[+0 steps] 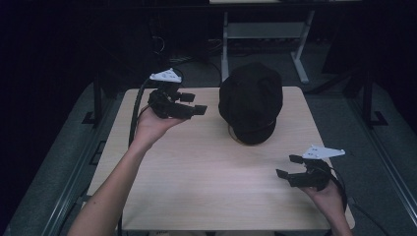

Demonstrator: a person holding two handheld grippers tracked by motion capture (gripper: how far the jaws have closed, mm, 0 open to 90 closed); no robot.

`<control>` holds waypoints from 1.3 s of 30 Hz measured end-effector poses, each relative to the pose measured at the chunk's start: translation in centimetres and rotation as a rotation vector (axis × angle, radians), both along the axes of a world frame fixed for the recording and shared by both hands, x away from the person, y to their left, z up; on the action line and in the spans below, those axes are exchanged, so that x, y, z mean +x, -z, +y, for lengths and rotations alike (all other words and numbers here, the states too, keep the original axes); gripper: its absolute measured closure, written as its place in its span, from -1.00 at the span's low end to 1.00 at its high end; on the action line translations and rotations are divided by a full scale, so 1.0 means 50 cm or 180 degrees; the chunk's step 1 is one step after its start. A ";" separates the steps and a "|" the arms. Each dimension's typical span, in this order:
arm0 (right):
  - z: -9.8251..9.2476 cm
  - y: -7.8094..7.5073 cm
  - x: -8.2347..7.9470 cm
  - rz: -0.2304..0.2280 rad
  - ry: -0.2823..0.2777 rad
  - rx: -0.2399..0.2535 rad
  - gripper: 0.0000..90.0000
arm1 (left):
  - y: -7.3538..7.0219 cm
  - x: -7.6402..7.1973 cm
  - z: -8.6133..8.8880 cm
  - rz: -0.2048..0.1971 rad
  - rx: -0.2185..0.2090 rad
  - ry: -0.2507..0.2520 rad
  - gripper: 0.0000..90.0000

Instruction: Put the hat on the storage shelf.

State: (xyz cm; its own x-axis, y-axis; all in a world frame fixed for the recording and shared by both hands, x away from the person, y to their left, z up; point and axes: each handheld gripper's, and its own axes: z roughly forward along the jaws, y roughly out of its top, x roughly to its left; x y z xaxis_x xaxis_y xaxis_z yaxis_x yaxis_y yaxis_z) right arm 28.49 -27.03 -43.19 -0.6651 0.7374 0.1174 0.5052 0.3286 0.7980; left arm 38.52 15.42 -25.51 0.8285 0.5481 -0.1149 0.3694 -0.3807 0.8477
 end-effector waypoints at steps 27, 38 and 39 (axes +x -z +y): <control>0.003 0.001 0.000 0.0000 0.0050 -0.0034 -0.56 | 0.067 -0.062 0.076 0.0042 0.0004 -0.0059 -0.36; 0.008 0.003 0.001 0.0014 0.0031 -0.0051 -0.56 | 0.100 -0.074 0.095 0.0087 0.0023 -0.0100 -0.37; 0.008 0.003 0.001 0.0021 0.0028 -0.0050 -0.57 | 0.103 -0.076 0.097 0.0093 0.0017 -0.0105 -0.37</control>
State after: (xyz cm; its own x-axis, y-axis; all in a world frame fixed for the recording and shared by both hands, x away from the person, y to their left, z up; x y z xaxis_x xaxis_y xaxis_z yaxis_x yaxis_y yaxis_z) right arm 28.56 -26.61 -43.35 -0.6578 0.7451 0.1100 0.5133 0.3366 0.7894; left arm 34.74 20.27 -30.65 0.8062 0.5758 -0.1359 0.4065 -0.3723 0.8343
